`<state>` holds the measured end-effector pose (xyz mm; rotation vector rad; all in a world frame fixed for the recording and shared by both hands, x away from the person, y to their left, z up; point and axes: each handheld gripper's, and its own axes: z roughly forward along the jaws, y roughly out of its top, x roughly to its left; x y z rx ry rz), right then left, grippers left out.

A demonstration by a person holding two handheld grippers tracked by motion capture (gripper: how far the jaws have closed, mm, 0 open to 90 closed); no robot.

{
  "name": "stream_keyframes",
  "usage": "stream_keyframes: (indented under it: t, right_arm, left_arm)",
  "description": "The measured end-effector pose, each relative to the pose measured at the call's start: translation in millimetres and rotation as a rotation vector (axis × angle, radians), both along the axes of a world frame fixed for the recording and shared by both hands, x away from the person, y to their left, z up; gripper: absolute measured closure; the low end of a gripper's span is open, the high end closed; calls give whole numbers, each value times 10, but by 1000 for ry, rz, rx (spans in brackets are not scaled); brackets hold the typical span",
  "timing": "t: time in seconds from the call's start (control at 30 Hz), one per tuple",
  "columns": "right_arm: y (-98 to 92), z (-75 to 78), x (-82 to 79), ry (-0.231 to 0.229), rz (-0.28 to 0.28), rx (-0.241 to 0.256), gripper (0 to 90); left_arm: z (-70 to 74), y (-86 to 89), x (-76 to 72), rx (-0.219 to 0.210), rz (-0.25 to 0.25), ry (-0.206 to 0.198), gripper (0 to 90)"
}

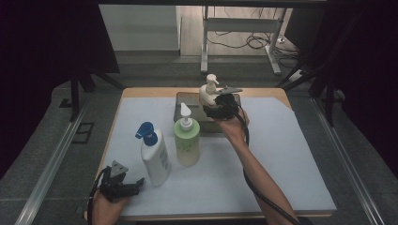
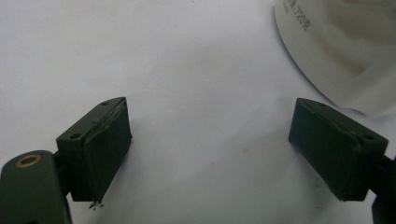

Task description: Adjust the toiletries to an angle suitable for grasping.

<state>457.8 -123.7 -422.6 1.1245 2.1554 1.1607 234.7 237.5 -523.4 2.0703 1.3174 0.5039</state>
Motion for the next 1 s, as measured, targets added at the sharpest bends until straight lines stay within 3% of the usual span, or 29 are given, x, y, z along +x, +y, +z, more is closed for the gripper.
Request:
stream_keyframes:
  t: [0.4,0.7,0.73,0.87,1.0]
  right_arm:
    - [-175,29,-181,6,27,-2,373]
    - [-375,34,-297,24,46,10,503]
    - [-420,25,-305,23,52,0,552]
    - [-489,-15,-288,10,46,-37,608]
    - [-561,-76,-225,24,31,-25,640]
  left_arm:
    - [0,0,-1,0,0,0,129]
    - [0,0,0,0,0,0,129]
    - [0,0,0,1,0,0,129]
    - [0,1,0,1,0,0,129]
    - [0,0,0,0,0,0,129]
